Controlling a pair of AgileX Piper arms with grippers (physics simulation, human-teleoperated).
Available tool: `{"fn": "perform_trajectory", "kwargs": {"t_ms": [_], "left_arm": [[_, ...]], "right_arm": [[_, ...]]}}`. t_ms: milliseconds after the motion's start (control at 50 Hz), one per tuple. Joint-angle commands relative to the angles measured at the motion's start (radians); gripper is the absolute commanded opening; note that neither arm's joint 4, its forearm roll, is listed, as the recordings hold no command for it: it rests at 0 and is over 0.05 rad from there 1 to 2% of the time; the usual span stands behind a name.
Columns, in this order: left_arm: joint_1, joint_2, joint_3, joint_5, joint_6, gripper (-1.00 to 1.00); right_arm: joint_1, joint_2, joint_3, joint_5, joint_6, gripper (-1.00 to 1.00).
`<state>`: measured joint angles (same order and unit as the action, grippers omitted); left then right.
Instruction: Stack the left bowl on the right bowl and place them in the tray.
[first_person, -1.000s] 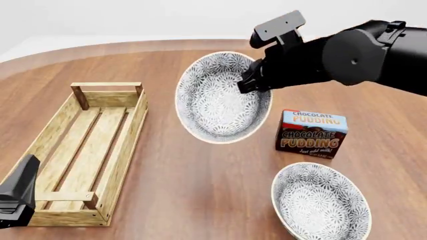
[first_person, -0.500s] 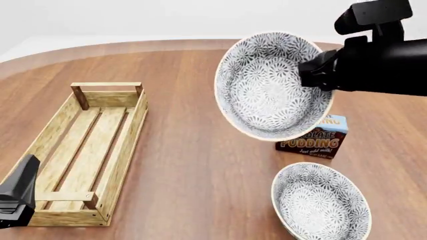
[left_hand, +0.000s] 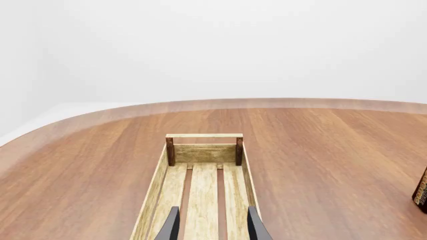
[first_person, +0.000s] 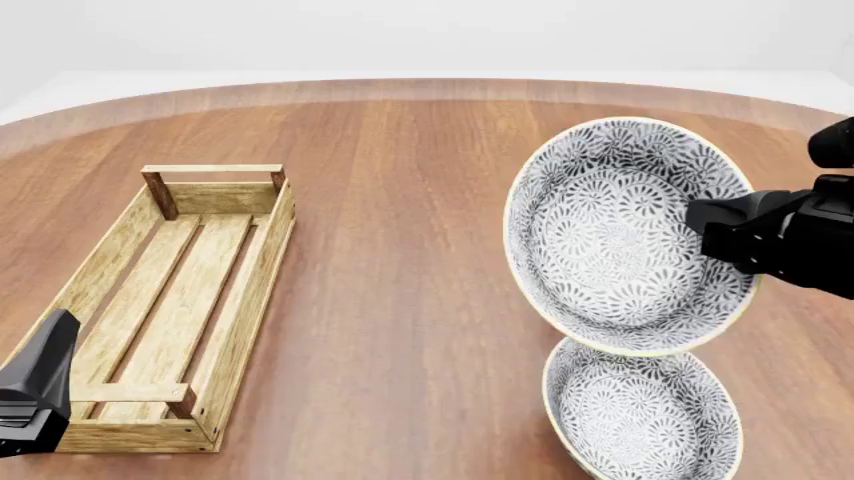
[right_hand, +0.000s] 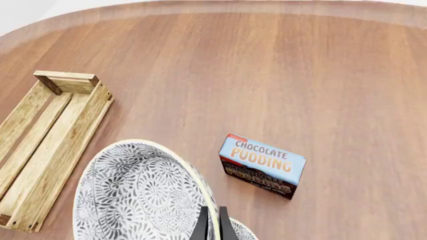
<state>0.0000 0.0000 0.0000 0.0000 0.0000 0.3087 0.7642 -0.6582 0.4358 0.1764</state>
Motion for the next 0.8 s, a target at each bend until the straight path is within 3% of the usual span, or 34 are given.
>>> {"fn": "perform_trajectory", "kwargs": {"t_ms": [20,500,800], "left_arm": [[0.0,0.0,0.0,0.0,0.0,1.0],[0.0,0.0,0.0,0.0,0.0,1.0],[0.0,0.0,0.0,0.0,0.0,1.0]], "right_arm": [[-0.036,-0.102,0.112,-0.013,0.056,-1.0],[-0.098,-0.262,0.372,-0.072,0.164,-1.0],[-0.12,-0.27,0.429,-0.092,0.169,-1.0]]}}
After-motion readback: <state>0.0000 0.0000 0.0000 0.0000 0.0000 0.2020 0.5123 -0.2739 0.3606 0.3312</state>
